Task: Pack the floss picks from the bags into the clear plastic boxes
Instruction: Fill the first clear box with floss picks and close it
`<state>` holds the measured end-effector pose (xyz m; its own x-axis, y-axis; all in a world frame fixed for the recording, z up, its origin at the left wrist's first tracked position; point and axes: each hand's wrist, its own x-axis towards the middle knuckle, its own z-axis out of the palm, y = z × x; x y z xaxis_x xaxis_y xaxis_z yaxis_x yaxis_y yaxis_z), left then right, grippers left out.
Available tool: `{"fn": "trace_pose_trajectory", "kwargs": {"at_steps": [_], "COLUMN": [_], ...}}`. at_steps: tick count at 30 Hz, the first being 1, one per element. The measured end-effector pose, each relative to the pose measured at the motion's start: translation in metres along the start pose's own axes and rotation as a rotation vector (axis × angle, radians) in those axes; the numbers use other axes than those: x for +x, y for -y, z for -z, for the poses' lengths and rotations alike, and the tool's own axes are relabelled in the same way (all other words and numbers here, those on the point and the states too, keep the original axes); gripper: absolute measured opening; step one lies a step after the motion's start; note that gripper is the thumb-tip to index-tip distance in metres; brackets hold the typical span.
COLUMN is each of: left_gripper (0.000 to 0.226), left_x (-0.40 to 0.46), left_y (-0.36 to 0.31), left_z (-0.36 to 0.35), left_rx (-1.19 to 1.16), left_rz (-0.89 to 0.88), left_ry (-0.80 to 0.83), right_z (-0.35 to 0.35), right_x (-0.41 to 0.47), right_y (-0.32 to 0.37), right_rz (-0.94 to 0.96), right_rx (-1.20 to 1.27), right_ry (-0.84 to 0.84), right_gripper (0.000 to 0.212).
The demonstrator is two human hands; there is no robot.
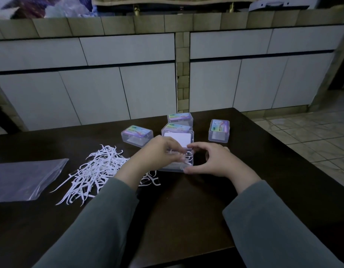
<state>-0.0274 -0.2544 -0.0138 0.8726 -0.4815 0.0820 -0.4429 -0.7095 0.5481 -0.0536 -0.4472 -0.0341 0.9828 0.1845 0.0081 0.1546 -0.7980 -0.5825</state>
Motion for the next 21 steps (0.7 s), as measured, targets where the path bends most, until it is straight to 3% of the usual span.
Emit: {"fn": "trace_pose_trajectory", "kwargs": {"at_steps": [4, 9, 17, 21], "left_gripper": [0.017, 0.027, 0.024, 0.023], "left_x": [-0.008, -0.012, -0.012, -0.019], "left_y": [0.007, 0.014, 0.014, 0.013], "left_z": [0.018, 0.017, 0.022, 0.034], "left_rx": [-0.024, 0.018, -0.333, -0.378], "left_rz": [0.029, 0.082, 0.158, 0.151], "left_ry": [-0.227, -0.150, -0.340, -0.417], "right_z": [0.000, -0.001, -0.004, -0.004], "right_x": [0.001, 0.001, 0.004, 0.004], "right_y": [0.001, 0.001, -0.003, -0.003], "right_rz": [-0.024, -0.037, -0.042, -0.048], "right_rx": [-0.006, -0.012, -0.009, -0.014], "right_ry": [-0.002, -0.014, -0.022, -0.026], "right_gripper": [0.077, 0.078, 0.081, 0.081]}}
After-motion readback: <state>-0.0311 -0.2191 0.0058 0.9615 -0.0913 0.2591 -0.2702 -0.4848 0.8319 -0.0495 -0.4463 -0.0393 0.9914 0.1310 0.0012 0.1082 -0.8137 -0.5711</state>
